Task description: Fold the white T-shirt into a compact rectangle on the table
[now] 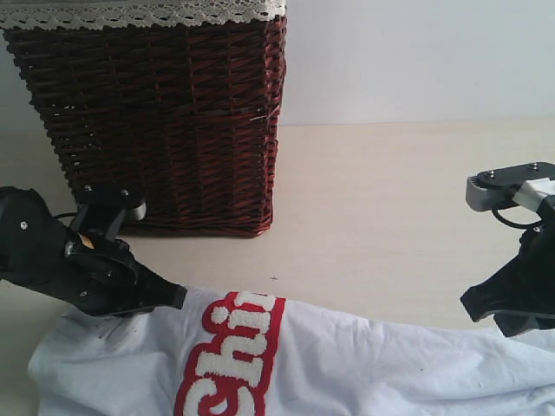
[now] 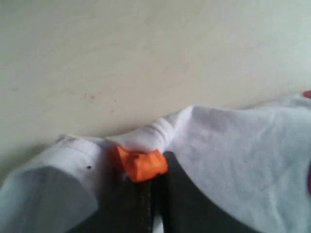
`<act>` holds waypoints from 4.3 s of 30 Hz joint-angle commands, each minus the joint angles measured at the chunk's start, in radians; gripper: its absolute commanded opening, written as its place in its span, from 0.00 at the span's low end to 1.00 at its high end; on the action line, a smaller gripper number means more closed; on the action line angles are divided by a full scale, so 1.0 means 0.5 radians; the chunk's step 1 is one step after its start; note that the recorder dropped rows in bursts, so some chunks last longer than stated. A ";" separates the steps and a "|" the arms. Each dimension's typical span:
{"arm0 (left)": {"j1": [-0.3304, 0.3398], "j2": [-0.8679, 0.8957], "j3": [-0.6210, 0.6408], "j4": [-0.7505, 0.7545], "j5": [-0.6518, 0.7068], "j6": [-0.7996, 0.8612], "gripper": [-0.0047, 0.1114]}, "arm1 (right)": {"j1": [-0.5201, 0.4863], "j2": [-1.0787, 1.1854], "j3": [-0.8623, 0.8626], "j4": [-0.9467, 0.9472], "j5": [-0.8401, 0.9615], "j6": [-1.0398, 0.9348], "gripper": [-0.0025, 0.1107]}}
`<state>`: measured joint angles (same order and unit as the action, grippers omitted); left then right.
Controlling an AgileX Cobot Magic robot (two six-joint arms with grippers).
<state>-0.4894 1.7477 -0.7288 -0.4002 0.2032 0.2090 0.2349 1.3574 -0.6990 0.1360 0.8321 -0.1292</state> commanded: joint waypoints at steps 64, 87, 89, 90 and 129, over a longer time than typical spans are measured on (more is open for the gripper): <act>-0.296 -0.699 -0.096 -0.143 0.285 0.104 0.34 | 0.459 0.569 0.103 -0.770 -0.626 -0.312 0.22; -0.296 -0.699 0.186 -0.100 0.191 0.115 0.34 | 0.459 0.569 -0.238 -1.888 -0.526 0.772 0.23; -0.300 -0.699 0.200 -0.100 0.223 0.120 0.34 | 0.459 0.569 -0.247 -1.964 -0.478 0.877 0.36; -0.305 -0.699 0.209 -0.100 0.233 0.123 0.34 | 0.459 0.569 -0.251 -2.013 -0.428 0.967 0.41; -0.005 0.261 -0.085 -0.107 -0.091 0.247 0.04 | 0.330 0.969 -0.012 -1.922 -0.175 1.841 0.02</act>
<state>-0.5053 1.8566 -0.7729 -0.4474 0.1237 0.3407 0.4371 1.8022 -0.7089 -0.7874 0.7078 0.7524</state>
